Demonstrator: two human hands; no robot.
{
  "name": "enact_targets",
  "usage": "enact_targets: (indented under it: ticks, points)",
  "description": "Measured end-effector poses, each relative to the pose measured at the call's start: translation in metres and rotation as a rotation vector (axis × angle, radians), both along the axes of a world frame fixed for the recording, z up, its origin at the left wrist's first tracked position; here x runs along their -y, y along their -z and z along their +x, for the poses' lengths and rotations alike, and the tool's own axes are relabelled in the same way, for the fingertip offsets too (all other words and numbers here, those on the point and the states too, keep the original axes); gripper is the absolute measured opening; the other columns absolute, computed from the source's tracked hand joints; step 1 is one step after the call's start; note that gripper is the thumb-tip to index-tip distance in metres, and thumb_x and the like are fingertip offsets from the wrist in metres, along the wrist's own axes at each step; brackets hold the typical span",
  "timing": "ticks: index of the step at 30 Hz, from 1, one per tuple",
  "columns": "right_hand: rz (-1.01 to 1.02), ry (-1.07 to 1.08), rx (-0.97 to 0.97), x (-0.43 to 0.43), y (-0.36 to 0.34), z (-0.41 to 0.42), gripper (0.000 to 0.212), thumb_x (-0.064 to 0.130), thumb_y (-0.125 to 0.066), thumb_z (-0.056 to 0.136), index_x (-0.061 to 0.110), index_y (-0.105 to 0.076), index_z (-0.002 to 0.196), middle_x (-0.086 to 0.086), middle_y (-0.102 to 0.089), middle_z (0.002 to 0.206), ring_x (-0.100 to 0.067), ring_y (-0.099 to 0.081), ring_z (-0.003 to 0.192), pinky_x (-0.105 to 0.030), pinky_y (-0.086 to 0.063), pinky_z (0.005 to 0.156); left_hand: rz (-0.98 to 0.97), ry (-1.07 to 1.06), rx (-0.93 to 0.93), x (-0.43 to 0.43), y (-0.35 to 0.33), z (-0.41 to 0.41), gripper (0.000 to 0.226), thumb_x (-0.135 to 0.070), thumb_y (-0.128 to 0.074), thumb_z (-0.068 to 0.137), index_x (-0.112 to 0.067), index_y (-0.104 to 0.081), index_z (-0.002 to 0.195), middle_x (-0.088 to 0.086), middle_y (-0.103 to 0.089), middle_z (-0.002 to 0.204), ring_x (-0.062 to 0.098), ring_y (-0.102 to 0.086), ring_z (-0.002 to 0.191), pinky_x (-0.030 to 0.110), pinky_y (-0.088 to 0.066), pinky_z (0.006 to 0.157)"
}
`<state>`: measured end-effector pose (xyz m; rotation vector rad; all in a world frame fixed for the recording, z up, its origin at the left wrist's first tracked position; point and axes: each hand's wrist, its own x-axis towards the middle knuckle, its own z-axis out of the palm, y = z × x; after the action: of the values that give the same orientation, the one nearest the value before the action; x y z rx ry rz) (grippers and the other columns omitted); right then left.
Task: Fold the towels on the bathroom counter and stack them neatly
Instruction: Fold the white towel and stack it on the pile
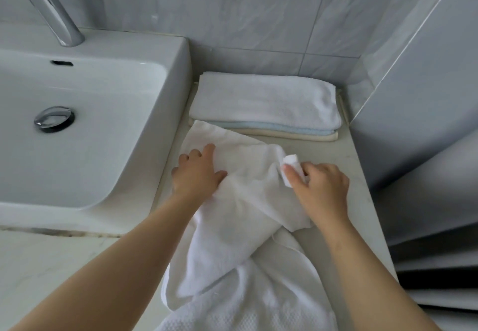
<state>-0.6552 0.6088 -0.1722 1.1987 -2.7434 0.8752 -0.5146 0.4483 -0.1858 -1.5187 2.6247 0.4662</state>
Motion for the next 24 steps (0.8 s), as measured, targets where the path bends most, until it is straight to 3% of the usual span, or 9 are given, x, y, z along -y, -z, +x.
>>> enact_targets:
  ticks: [2, 5, 8, 10, 13, 17, 20, 24]
  points:
    - [0.151, -0.076, 0.021, 0.002, 0.004, 0.003, 0.043, 0.061, -0.054, 0.077, 0.021, -0.066, 0.084, 0.014, -0.056, 0.072, -0.019, -0.05, 0.087, -0.031, -0.028, 0.08, 0.03, -0.02, -0.041, 0.001, 0.001, -0.001, 0.078, -0.046, -0.052, 0.09, -0.03, -0.003, 0.148, 0.01, -0.045, 0.128, 0.033, -0.041, 0.117, 0.043, -0.04, 0.088]
    - [0.099, -0.054, -0.071, 0.002, 0.013, -0.001, 0.014, 0.03, -0.072, 0.078, 0.017, -0.07, 0.083, -0.002, -0.064, 0.079, -0.03, -0.054, 0.085, -0.031, -0.027, 0.073, 0.136, -0.056, -0.158, 0.009, 0.004, -0.005, 0.094, -0.039, -0.059, 0.087, -0.034, 0.013, 0.147, 0.006, -0.055, 0.109, 0.033, -0.054, 0.103, 0.037, -0.044, 0.08]
    - [0.009, 0.087, -0.188, 0.002, 0.01, -0.001, 0.009, 0.011, -0.079, 0.069, 0.013, -0.071, 0.071, -0.009, -0.052, 0.07, -0.027, -0.043, 0.067, -0.03, -0.027, 0.063, 0.224, -0.1, -0.181, 0.018, 0.004, -0.009, 0.085, -0.035, -0.063, 0.084, -0.033, -0.006, 0.147, 0.005, -0.058, 0.112, 0.031, -0.057, 0.104, 0.036, -0.046, 0.085]
    - [-0.032, 0.177, -0.198, 0.002, 0.003, -0.002, 0.006, 0.011, -0.075, 0.075, 0.011, -0.072, 0.08, -0.005, -0.041, 0.071, -0.021, -0.034, 0.069, -0.024, -0.023, 0.057, 0.271, -0.104, -0.159, 0.021, 0.003, -0.011, 0.064, -0.031, -0.061, 0.085, -0.027, -0.028, 0.139, 0.009, -0.057, 0.121, 0.03, -0.055, 0.106, 0.034, -0.044, 0.087]
    - [-0.072, 0.264, -0.022, 0.0, -0.007, -0.009, 0.016, 0.019, -0.058, 0.091, 0.009, -0.069, 0.099, -0.002, -0.042, 0.077, -0.022, -0.041, 0.07, -0.026, -0.018, 0.051, 0.241, -0.133, -0.243, 0.02, 0.004, -0.012, 0.029, -0.023, -0.052, 0.088, -0.02, -0.05, 0.117, 0.008, -0.06, 0.113, 0.029, -0.056, 0.099, 0.032, -0.043, 0.079]
    - [-0.469, 0.308, 0.173, 0.0, -0.014, -0.021, 0.02, 0.019, -0.052, 0.094, 0.005, -0.067, 0.096, 0.0, -0.052, 0.068, -0.019, -0.054, 0.064, -0.026, -0.045, 0.064, 0.076, -0.286, -0.605, 0.012, -0.002, -0.012, 0.016, -0.016, -0.047, 0.091, -0.012, -0.051, 0.106, 0.005, -0.059, 0.099, 0.026, -0.055, 0.088, 0.03, -0.037, 0.069]
    - [-0.617, 0.382, 0.302, 0.007, -0.024, -0.031, 0.019, 0.019, -0.047, 0.096, 0.009, -0.061, 0.088, -0.003, -0.058, 0.062, -0.002, -0.061, 0.053, -0.014, -0.047, 0.064, 0.05, -0.345, -0.776, 0.015, -0.018, -0.015, 0.015, -0.017, -0.046, 0.092, -0.015, -0.048, 0.107, 0.0, -0.055, 0.098, 0.02, -0.05, 0.084, 0.028, -0.036, 0.068]
    - [-0.78, 0.391, 0.493, 0.036, -0.032, -0.051, 0.024, 0.016, -0.044, 0.094, 0.026, -0.048, 0.073, -0.001, -0.064, 0.071, -0.017, -0.064, 0.07, -0.045, -0.055, 0.079, -0.049, -0.335, -0.806, 0.036, -0.038, -0.032, 0.024, -0.017, -0.044, 0.095, -0.012, -0.047, 0.118, 0.007, -0.054, 0.117, 0.02, -0.049, 0.091, 0.026, -0.033, 0.071]
